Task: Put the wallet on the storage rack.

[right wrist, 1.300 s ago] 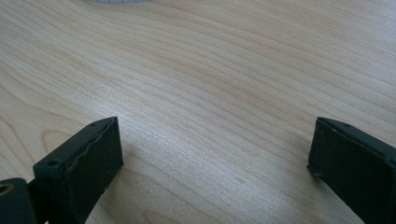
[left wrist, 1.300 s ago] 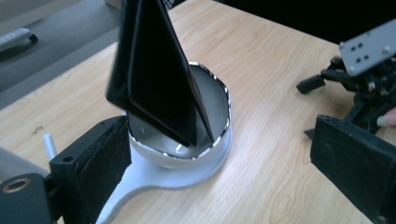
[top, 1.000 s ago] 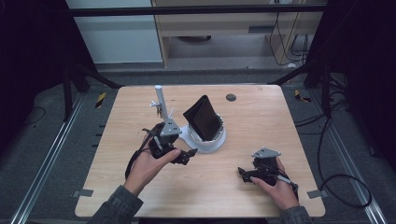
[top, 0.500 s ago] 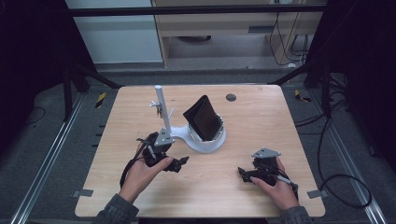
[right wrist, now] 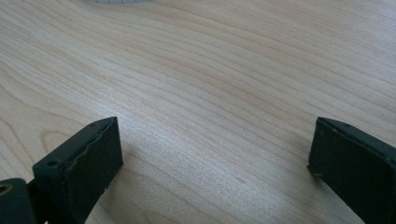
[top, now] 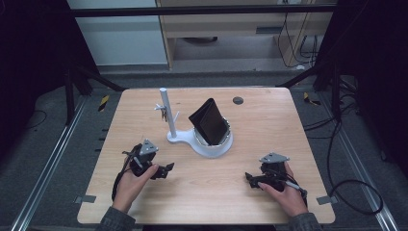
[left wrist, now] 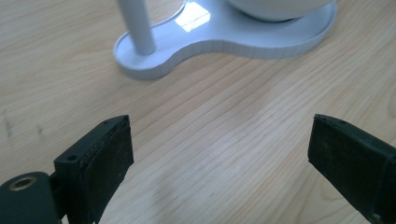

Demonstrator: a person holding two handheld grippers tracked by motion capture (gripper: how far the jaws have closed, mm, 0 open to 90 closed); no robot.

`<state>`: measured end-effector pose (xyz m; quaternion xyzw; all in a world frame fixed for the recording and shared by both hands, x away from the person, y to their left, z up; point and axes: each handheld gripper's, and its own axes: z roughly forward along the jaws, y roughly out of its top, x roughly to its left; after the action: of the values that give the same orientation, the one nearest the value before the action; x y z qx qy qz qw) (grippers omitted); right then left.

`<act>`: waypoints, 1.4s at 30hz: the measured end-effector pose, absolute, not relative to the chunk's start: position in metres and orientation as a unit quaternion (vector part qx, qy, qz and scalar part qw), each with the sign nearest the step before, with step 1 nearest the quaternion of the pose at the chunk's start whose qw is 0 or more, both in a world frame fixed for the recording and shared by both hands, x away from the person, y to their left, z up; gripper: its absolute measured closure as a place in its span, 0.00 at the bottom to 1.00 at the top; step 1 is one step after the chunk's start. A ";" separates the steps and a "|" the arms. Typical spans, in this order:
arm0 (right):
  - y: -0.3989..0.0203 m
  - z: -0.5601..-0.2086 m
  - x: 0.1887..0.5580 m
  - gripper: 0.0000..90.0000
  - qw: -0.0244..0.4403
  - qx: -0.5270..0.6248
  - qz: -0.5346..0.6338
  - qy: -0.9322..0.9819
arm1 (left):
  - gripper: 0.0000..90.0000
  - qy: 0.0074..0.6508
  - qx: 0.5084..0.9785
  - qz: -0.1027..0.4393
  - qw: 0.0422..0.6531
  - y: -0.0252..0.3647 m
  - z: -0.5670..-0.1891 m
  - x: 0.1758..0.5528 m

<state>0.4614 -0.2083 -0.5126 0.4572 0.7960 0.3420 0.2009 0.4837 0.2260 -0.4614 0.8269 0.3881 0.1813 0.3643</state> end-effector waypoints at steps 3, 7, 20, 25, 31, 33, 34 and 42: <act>-0.208 -0.513 0.461 0.03 0.201 0.457 0.342 0.796 | 0.07 0.400 0.824 0.191 0.354 0.236 -0.466 0.484; -0.208 -0.513 0.462 0.03 0.202 0.457 0.342 0.796 | 0.07 0.411 0.823 0.203 0.337 0.245 -0.473 0.485; -0.208 -0.513 0.462 0.03 0.202 0.458 0.341 0.796 | 0.07 0.432 0.821 0.234 0.292 0.264 -0.485 0.492; -0.208 -0.513 0.462 0.03 0.202 0.458 0.341 0.796 | 0.07 0.447 0.812 0.233 0.295 0.273 -0.487 0.496; -0.207 -0.513 0.462 0.02 0.201 0.459 0.341 0.795 | 0.07 0.458 0.809 0.218 0.299 0.280 -0.493 0.500; -0.207 -0.513 0.462 0.02 0.201 0.460 0.341 0.795 | 0.07 0.455 0.812 0.213 0.296 0.279 -0.495 0.500; -0.207 -0.513 0.462 0.02 0.201 0.460 0.340 0.795 | 0.06 0.456 0.813 0.210 0.297 0.278 -0.495 0.500; -0.207 -0.513 0.462 0.02 0.201 0.461 0.340 0.795 | 0.04 0.467 0.811 0.193 0.296 0.280 -0.500 0.504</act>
<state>0.4617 -0.2068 -0.5126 0.4607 0.7950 0.3395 0.2012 0.5036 0.2799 -0.5003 0.8111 0.4666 0.1928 0.2955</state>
